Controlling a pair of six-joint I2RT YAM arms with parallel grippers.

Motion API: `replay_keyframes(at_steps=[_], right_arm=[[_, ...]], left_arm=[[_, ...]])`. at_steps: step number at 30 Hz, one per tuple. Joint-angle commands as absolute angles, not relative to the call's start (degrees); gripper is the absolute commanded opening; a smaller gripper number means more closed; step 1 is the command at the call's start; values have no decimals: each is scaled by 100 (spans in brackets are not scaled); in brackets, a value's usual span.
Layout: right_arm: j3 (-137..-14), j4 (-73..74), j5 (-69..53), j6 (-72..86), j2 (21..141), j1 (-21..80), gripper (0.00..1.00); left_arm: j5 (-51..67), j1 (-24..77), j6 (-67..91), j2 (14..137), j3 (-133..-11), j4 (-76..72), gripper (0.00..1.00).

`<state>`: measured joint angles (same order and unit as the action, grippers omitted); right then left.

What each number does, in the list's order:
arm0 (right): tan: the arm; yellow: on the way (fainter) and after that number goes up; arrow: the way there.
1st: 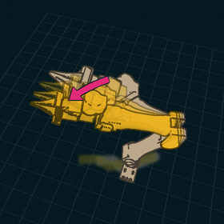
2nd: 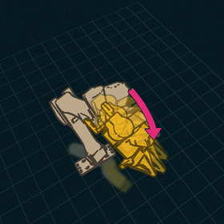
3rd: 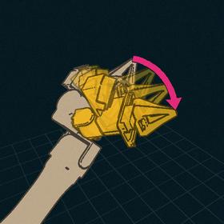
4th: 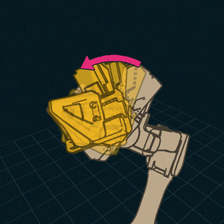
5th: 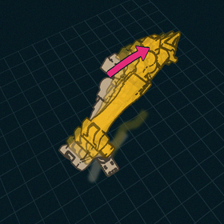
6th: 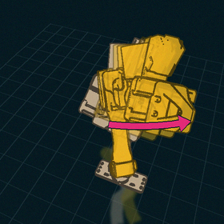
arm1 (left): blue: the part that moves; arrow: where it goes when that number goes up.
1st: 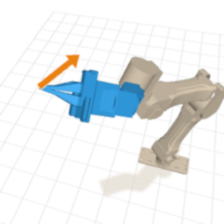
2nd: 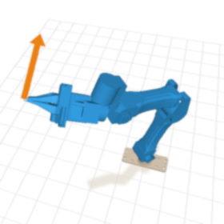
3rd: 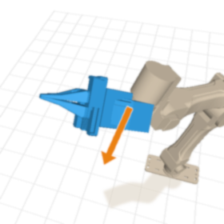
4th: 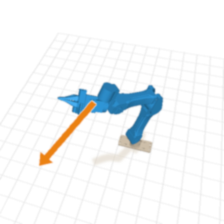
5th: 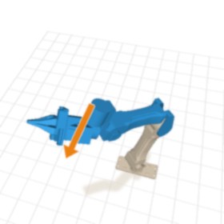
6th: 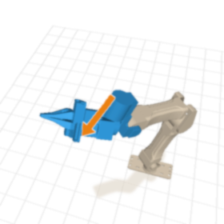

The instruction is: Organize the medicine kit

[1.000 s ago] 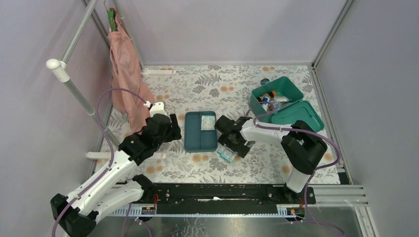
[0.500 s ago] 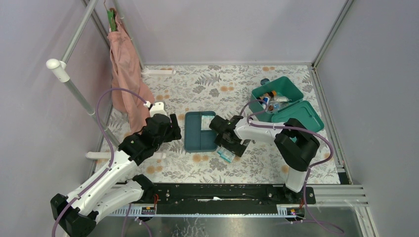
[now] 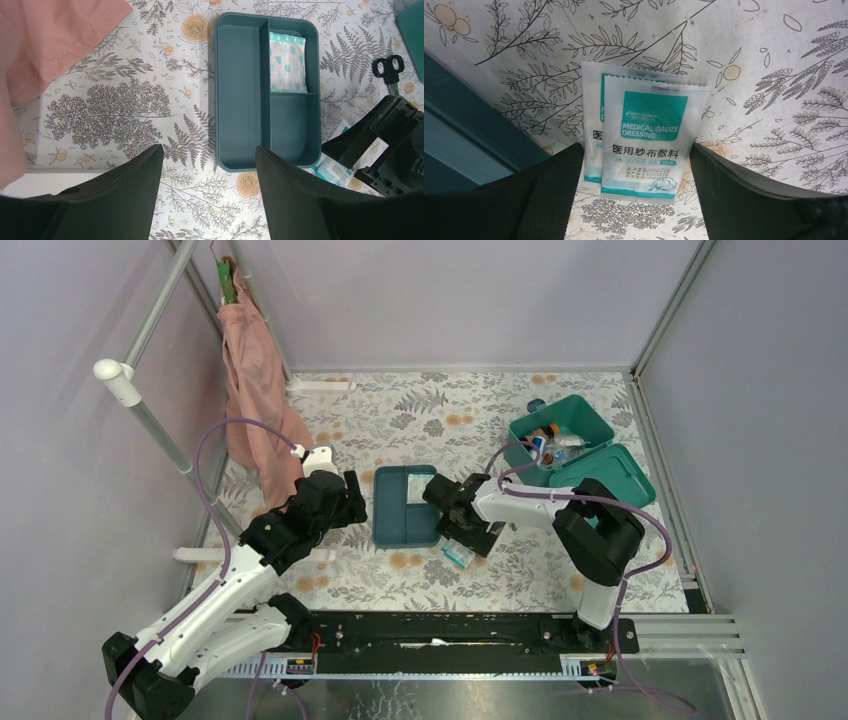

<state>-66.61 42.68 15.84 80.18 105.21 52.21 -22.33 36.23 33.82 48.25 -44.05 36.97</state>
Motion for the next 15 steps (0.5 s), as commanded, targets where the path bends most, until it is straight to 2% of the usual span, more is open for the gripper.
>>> replay_keyframes(at_steps=[1,4,15], right_arm=[[-6235,4105,1622,8246,10702,5299,84],[-6247,4165,1730,8163,10702,5294,78],[-6109,4076,2225,7308,10505,5291,70]], left_arm=[[-2333,3595,3287,4824,-4467,3655,76],[-2337,3594,3287,4813,-4465,3664,76],[-2336,3595,3287,4789,-4457,3665,76]])
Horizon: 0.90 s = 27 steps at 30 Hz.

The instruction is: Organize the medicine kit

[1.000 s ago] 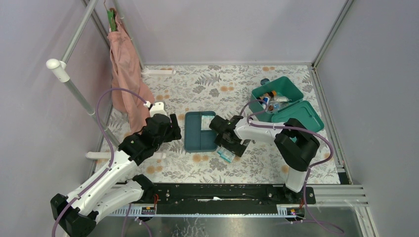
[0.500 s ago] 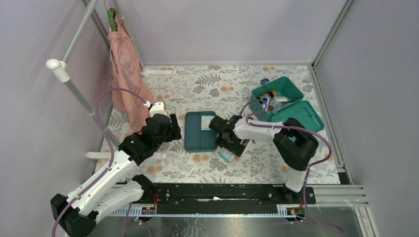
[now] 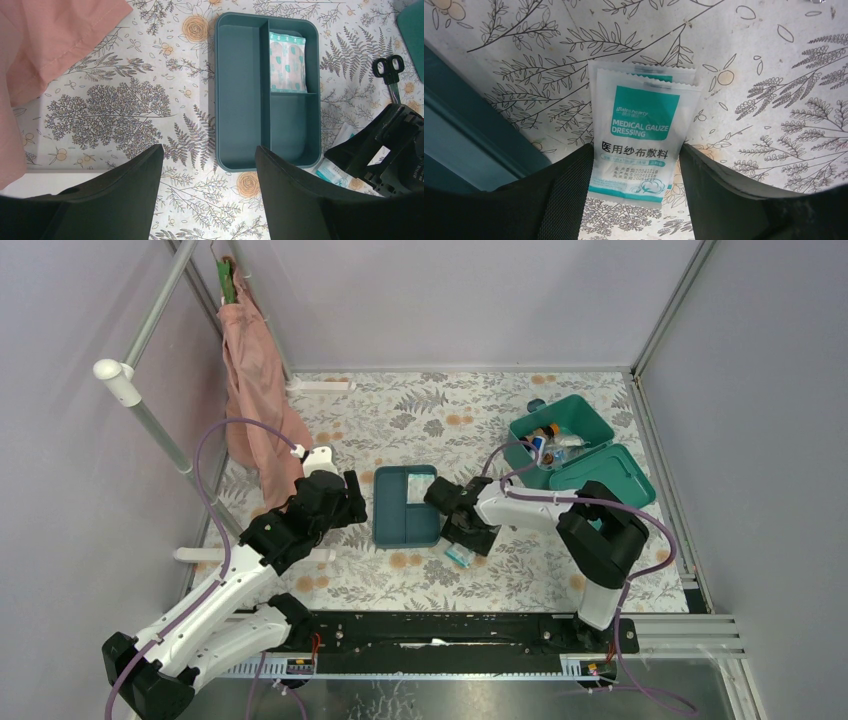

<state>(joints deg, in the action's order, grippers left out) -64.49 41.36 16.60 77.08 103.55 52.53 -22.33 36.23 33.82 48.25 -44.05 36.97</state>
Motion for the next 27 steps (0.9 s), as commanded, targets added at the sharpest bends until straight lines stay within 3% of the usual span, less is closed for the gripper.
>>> replay_keyframes(at_steps=[1,12,15,27], right_arm=[[-6063,4014,2258,7192,10468,5290,69],[-5783,3496,2018,5902,10341,5181,70],[-5791,3400,1945,5506,10384,5185,66],[-5685,3328,2066,4944,10013,5181,65]], left_arm=[[-2335,3595,3287,4795,-4456,3663,76],[-2325,3595,3287,4807,-4457,3658,76],[-2323,3590,3287,4800,-4458,3665,76],[-2311,3595,3287,4814,-4457,3658,76]])
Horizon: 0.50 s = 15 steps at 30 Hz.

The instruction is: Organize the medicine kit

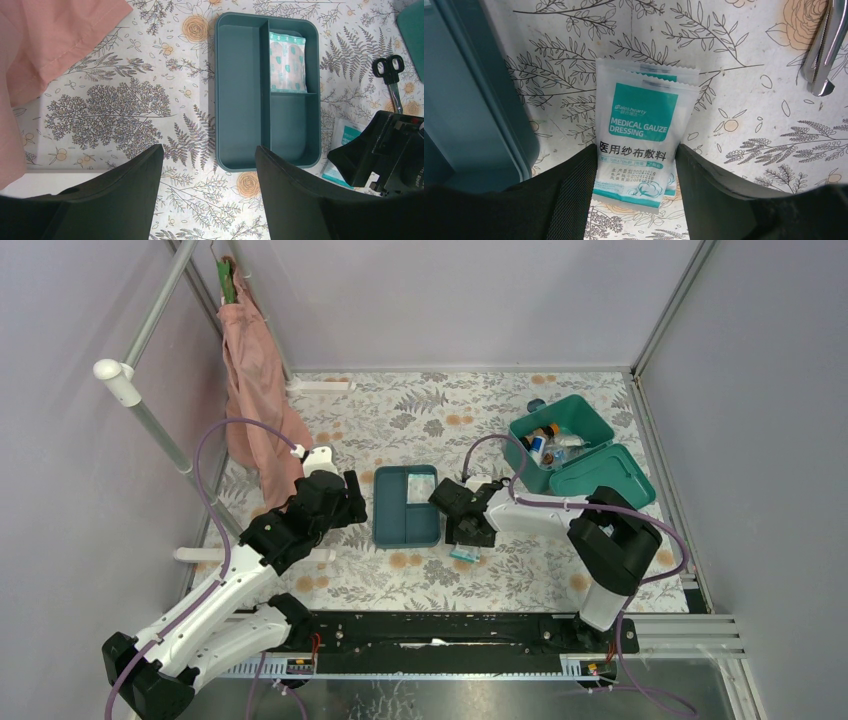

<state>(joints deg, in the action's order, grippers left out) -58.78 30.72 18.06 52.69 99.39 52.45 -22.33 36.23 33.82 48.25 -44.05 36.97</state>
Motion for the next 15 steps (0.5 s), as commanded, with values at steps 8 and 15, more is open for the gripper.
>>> replay_keyframes(at_steps=[8,15], right_arm=[[-6327,3858,2293,4759,9744,5186,64],[-6891,4038,2108,4720,9826,5197,63]], left_arm=[[-2303,3595,3296,4819,-4456,3660,76],[-2307,3595,3296,4829,-4456,3657,76]])
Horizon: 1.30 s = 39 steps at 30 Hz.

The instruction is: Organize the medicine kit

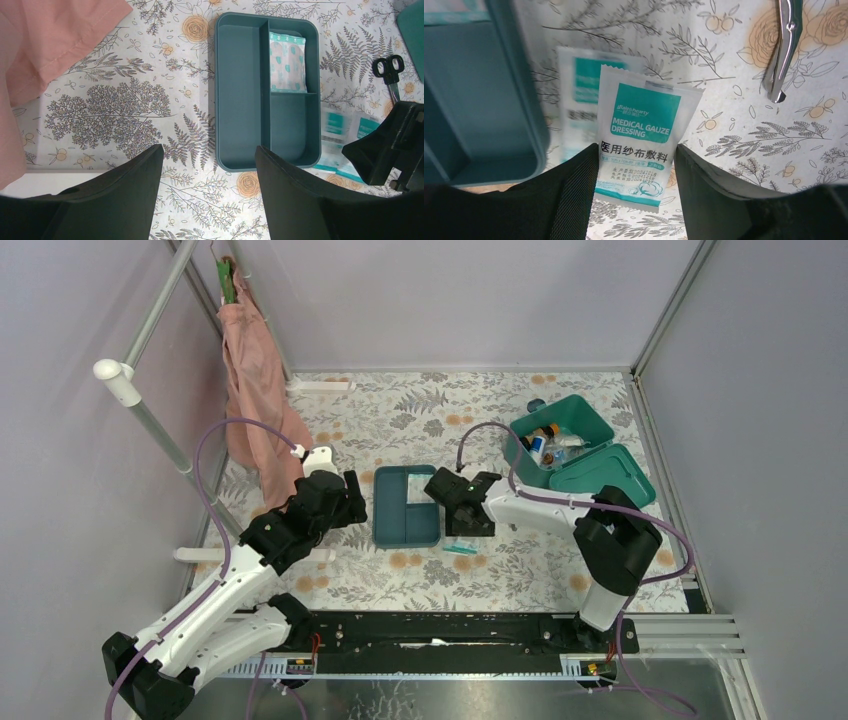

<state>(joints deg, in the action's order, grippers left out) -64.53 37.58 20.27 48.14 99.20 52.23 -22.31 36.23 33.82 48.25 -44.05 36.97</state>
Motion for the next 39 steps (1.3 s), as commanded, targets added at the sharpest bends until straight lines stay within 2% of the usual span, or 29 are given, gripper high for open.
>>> replay_keyframes(at_steps=[1,11,27,39], right_arm=[[-6965,4017,2061,4720,9851,5202,63],[-7989,3884,1701,4552,10353,5327,62],[-8706,3460,1349,3639,11322,5633,63],[-8526,3235,1347,3571,11181,5638,75]], left_arm=[[-2303,3595,3296,4830,-4456,3656,76],[-2313,3595,3296,4834,-4460,3656,76],[-2310,3595,3287,4841,-4459,3633,76],[-2311,3595,3287,4856,-4456,3635,76]])
